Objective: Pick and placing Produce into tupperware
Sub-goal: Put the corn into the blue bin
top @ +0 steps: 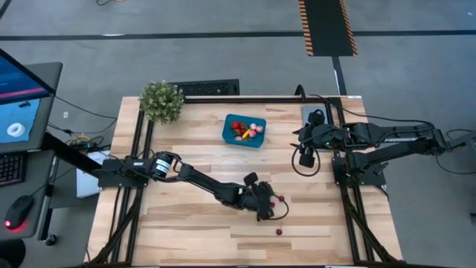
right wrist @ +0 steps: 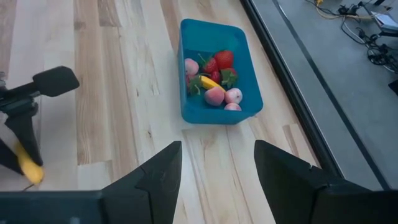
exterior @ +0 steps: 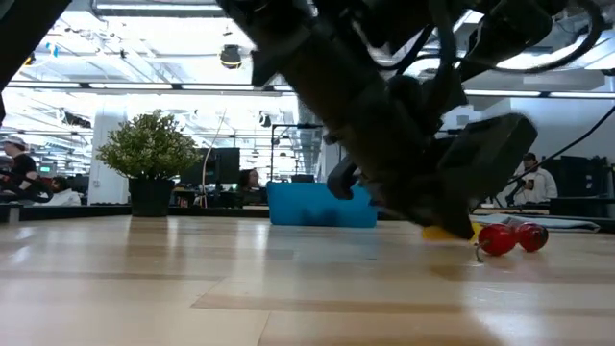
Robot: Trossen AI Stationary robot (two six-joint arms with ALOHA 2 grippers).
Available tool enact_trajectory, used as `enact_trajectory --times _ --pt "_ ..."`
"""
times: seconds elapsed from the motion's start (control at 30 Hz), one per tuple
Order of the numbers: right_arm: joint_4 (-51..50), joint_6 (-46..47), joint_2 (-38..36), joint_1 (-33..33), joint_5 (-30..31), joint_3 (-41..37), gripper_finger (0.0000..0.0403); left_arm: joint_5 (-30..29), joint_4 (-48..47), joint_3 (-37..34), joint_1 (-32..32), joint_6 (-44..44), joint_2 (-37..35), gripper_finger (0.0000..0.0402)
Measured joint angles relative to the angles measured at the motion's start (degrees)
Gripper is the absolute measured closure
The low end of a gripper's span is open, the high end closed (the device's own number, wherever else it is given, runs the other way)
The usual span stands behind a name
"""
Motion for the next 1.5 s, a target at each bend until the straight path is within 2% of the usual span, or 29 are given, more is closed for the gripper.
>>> enact_trajectory --times 0.23,0.5,0.73,1.07,1.23,1.37,1.5 --pt "0.00 -0.02 -0.02 0.00 0.00 0.00 0.0178 -0.45 -11.98 11.46 -0.10 0.28 0.00 0.0355" --pt "0.02 -0.02 -0.01 0.00 0.00 0.00 0.0178 -6.54 -30.22 27.61 -2.11 0.98 -0.04 0.0354" --pt "0.02 -0.02 0.00 0.00 -0.02 0.00 0.0178 -13.46 -39.88 39.44 -5.55 0.80 -0.04 0.0354" --pt "0.48 0.00 0.00 0.00 -0.02 0.00 0.0178 -27.87 -35.57 39.09 -12.55 -1.46 -5.89 0.0354" --pt "0.55 -0.02 0.00 0.00 -0.02 0.00 0.0178 -33.24 -30.77 39.07 -15.96 0.68 -7.84 0.0354" --pt "1.08 -0.02 0.00 0.00 0.00 0.00 0.0178 -36.22 -22.59 39.07 -18.28 6.16 -8.98 0.0354" --pt "1.38 -0.02 -0.01 0.00 -0.02 0.00 0.0178 -36.91 -10.60 39.14 -20.19 16.58 -9.09 0.0354"
